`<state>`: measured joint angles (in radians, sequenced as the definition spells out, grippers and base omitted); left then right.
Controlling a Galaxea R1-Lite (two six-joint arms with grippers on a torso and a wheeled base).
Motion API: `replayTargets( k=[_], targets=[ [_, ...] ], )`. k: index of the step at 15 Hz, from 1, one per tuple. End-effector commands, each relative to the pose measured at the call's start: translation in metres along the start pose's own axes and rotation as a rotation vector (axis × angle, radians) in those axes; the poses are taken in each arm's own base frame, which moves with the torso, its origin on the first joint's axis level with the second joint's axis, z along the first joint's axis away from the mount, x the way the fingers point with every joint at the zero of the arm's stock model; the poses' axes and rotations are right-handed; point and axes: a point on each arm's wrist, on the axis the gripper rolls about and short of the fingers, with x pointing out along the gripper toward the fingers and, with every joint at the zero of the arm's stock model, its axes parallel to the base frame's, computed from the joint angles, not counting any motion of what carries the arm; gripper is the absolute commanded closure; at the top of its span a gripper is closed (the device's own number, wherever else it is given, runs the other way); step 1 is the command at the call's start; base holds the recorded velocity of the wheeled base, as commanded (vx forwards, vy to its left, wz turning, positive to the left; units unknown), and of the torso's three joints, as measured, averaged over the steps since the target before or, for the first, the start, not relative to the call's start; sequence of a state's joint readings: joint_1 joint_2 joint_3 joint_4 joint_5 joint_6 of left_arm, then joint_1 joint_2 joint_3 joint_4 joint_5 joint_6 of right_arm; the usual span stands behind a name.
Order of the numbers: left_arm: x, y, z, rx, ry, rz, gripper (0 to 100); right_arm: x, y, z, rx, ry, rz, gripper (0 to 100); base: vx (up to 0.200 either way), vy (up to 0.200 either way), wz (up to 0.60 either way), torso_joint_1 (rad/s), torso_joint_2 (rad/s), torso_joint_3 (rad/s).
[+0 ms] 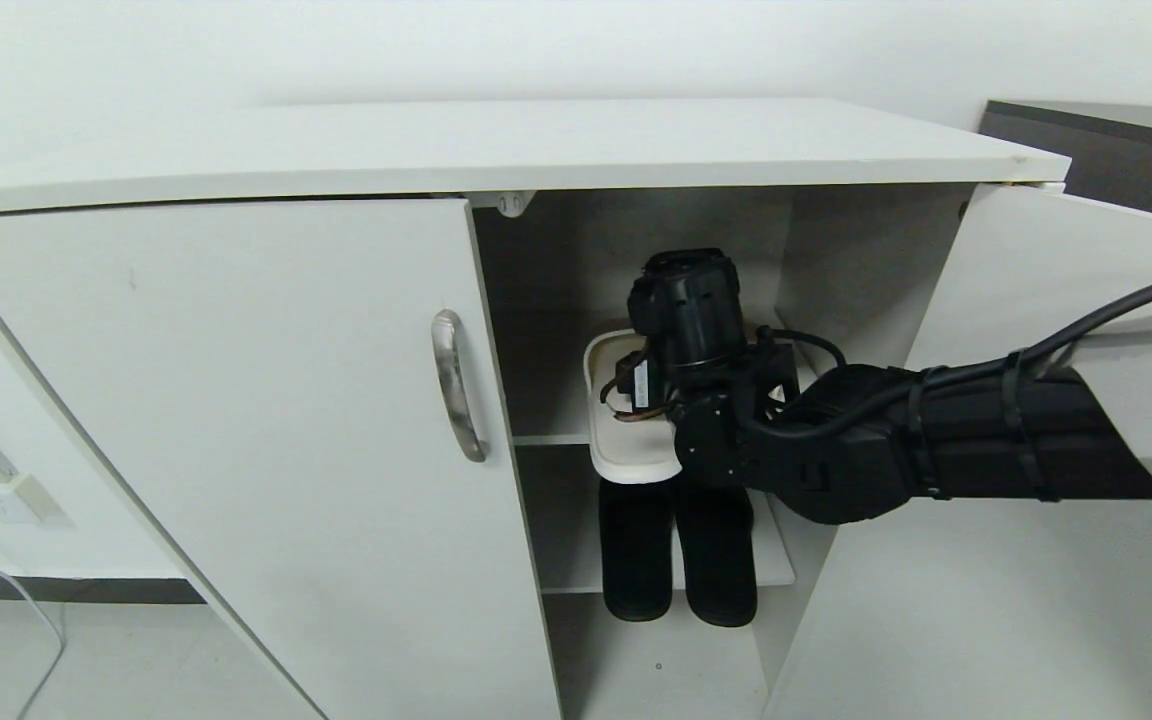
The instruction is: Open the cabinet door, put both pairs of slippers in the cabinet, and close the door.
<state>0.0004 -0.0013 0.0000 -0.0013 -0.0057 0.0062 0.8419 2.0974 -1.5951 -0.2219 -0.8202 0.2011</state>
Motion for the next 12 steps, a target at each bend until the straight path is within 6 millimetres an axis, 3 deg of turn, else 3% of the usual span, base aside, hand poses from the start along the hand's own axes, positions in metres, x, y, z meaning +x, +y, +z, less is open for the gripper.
replayTargets(
  k=[1,4,8,11,12],
  targets=[
    [0.0,0.0,0.0,0.0,0.001,-0.001,100,-0.028,-0.008,0.013,0.014,-0.016,0.032,0,0.0,0.0,0.0,0.0,0.0,0.0],
    [0.0,0.0,0.0,0.0,0.001,-0.001,100,-0.068,-0.022,0.016,0.004,-0.007,0.084,0,0.0,0.0,0.0,0.0,0.0,0.0],
    [0.0,0.0,0.0,0.0,0.001,-0.001,100,-0.119,-0.046,-0.003,0.03,-0.015,0.181,0,0.0,0.0,0.0,0.0,0.0,0.0],
    [0.0,0.0,0.0,0.0,0.001,0.001,100,-0.132,-0.056,-0.023,0.014,-0.011,0.224,0,0.0,0.0,0.0,0.0,0.0,0.0],
    [0.0,0.0,0.0,0.001,0.001,-0.001,100,-0.133,-0.055,-0.024,0.015,-0.013,0.232,100,0.0,0.0,0.0,0.0,0.0,0.0]
  ],
)
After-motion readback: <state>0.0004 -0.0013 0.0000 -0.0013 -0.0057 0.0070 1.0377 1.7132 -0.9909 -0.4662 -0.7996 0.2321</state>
